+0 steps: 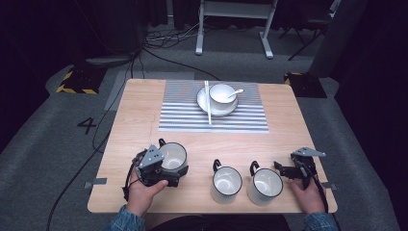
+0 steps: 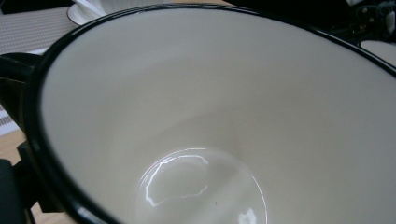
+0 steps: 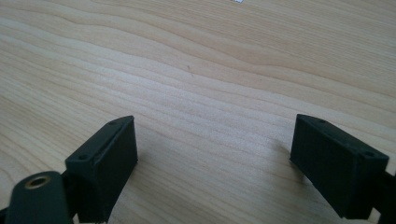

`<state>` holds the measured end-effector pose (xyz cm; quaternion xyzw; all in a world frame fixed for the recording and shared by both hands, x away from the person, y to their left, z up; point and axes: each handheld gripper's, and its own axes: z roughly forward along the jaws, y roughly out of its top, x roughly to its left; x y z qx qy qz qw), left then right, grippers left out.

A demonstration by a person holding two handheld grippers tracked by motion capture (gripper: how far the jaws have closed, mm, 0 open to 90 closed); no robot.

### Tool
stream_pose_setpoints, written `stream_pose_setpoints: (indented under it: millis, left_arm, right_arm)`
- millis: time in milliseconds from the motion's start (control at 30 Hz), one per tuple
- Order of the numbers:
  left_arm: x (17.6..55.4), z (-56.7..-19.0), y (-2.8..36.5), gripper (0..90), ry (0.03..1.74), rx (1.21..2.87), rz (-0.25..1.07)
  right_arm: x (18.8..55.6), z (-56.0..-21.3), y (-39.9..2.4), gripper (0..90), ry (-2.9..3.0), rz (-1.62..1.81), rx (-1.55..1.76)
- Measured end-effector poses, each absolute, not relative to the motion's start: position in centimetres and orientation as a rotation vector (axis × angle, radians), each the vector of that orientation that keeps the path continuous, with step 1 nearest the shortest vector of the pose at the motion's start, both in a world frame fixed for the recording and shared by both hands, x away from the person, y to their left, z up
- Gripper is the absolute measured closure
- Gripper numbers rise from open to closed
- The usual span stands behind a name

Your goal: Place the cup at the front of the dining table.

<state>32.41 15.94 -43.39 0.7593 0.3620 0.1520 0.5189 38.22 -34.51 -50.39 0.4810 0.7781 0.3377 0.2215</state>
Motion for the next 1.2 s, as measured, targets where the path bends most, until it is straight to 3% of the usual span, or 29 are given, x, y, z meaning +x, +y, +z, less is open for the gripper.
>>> stream_pose_setpoints:
  millis: [333, 767, 1200]
  left_arm:
    - [35.9, -41.0, 16.7, 1.5, 0.914, 1.772, 0.384]
    - [41.0, -38.4, 17.0, 1.5, 0.905, 1.741, 0.508]
    - [46.9, -37.9, 16.8, 1.5, 0.949, 1.760, 0.479]
  right_arm:
    - [38.2, -50.4, -34.5, 14.8, 2.150, 0.933, 1.329]
    - [38.2, -50.4, -34.5, 14.8, 2.151, 0.934, 1.330]
    - [38.2, -50.4, -34.5, 14.8, 2.152, 0.935, 1.328]
